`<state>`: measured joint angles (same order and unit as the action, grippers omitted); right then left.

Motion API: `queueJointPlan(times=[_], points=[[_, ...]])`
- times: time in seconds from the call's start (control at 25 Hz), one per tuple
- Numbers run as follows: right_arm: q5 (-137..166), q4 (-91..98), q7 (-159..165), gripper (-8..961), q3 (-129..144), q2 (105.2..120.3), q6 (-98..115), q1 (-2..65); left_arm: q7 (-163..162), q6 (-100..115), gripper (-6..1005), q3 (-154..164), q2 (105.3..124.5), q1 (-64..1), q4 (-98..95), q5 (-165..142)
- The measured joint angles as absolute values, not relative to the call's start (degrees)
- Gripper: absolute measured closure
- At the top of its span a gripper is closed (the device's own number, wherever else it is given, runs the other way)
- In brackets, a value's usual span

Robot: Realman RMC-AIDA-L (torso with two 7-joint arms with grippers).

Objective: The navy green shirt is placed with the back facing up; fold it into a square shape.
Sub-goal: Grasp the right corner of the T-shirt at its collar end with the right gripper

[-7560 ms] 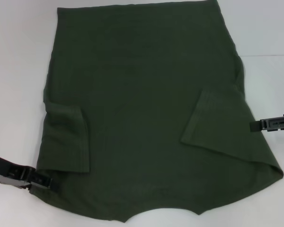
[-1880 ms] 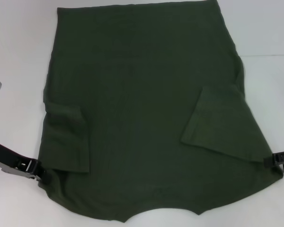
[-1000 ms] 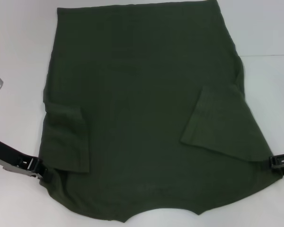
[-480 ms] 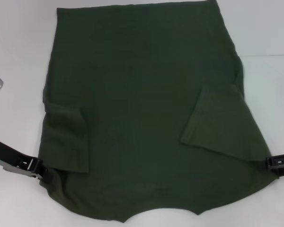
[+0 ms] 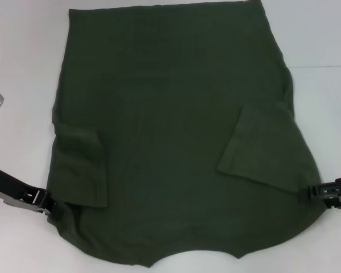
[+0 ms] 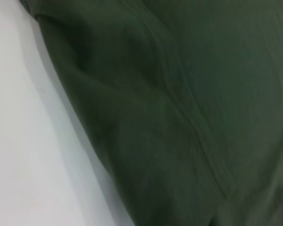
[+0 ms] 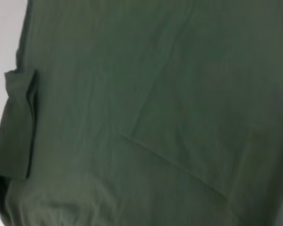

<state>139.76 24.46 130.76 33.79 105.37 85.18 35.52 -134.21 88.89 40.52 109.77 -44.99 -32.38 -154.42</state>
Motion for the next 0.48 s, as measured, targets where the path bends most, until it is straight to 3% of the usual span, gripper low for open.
queueJointPlan(times=[0.48], points=[[137.86,24.22,130.90,-2,35.22,105.44,83.86,36.06,-134.22,88.81,980,40.52,109.82,-45.40,-32.49,-154.42]])
